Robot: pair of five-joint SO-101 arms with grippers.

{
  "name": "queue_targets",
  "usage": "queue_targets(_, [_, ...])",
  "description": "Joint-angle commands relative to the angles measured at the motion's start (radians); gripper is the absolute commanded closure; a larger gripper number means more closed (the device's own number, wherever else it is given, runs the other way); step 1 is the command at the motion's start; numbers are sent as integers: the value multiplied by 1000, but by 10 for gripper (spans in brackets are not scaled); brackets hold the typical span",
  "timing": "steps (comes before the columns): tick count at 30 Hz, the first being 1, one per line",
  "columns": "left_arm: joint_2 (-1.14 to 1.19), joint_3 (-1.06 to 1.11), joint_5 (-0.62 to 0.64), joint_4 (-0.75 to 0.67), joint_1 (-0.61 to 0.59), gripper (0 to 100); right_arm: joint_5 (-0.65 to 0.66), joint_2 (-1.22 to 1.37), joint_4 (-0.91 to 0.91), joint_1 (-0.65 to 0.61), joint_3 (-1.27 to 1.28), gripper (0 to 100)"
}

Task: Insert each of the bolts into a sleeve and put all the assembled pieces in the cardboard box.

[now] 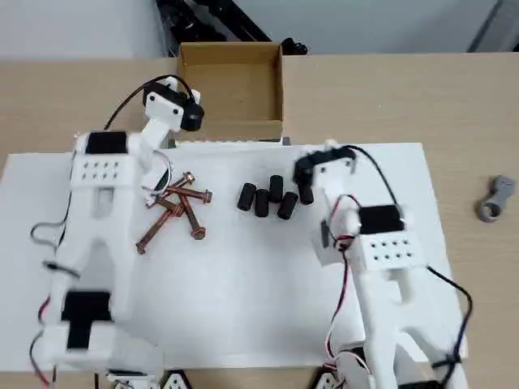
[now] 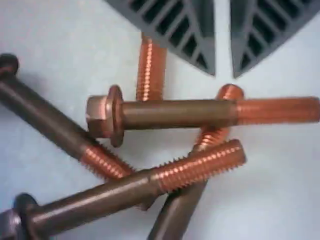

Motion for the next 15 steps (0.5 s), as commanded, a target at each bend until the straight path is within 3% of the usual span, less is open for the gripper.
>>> queue_targets(1, [126, -136, 20, 74, -3, 995, 77, 22, -7, -65, -81, 994])
queue_targets(3, [190, -173, 2, 87, -3, 995, 121, 31, -7, -88, -91, 994])
queue_targets(7, [235, -203, -158, 92, 41, 994, 126, 31, -4, -85, -89, 994])
queue_targets(15, [195, -205, -408, 109, 192, 946, 127, 31, 15, 24, -84, 994])
